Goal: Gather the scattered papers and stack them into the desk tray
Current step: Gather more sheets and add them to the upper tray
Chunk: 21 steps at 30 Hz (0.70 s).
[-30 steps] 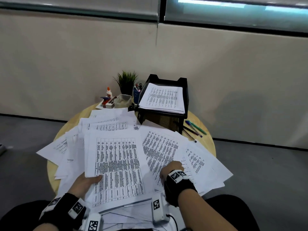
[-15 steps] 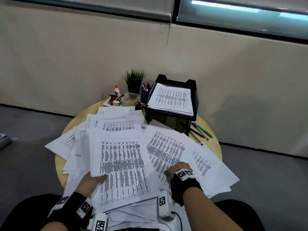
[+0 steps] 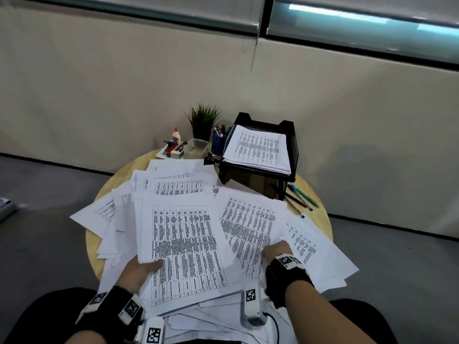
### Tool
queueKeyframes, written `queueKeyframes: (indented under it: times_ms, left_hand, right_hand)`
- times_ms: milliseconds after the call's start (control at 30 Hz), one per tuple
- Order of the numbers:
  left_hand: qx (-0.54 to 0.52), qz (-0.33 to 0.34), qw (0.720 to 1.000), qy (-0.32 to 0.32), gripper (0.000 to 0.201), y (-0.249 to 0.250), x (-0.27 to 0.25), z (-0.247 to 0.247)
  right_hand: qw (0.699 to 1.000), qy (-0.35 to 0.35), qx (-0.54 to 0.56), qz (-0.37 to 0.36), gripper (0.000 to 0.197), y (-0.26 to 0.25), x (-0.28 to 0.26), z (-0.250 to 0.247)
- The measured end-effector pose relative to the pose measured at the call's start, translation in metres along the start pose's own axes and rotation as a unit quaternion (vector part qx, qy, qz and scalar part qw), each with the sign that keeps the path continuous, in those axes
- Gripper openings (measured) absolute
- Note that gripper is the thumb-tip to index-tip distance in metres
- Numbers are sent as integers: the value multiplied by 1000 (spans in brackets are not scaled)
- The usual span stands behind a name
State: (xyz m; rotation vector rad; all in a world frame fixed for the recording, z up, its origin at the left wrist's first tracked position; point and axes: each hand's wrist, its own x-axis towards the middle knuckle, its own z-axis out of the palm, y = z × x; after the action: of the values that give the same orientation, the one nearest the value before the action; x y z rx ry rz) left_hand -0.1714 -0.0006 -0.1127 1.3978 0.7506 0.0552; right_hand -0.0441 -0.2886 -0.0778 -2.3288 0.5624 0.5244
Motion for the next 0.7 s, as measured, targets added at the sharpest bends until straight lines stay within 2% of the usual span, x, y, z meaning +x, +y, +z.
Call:
queueKeyframes:
  times_ms: [133, 200, 267, 467, 633, 700]
  left_hand:
    - [6, 0, 1000, -2, 42, -5, 6, 0]
    - [14, 3, 1000, -3, 41, -7, 6, 0]
    - [20, 3, 1000, -10, 37, -10, 7, 1]
    - [33, 4, 999, 1, 39, -16, 13, -7]
    - [38, 13, 999, -9, 36, -16, 14, -6]
    - [40, 18, 999, -5, 35, -15, 12, -6]
  right_hand:
    - [999, -44, 6, 24, 22, -1, 0, -18]
    - [997, -52, 62, 15, 32, -13, -6, -21]
    - [996, -58, 72, 9, 43, -24, -12, -20]
    - [993, -66, 89, -28, 42, -11, -11, -7]
    - [992, 26, 116, -50, 33, 12, -2, -25]
    - [989, 66, 126, -37, 22, 24, -2, -43]
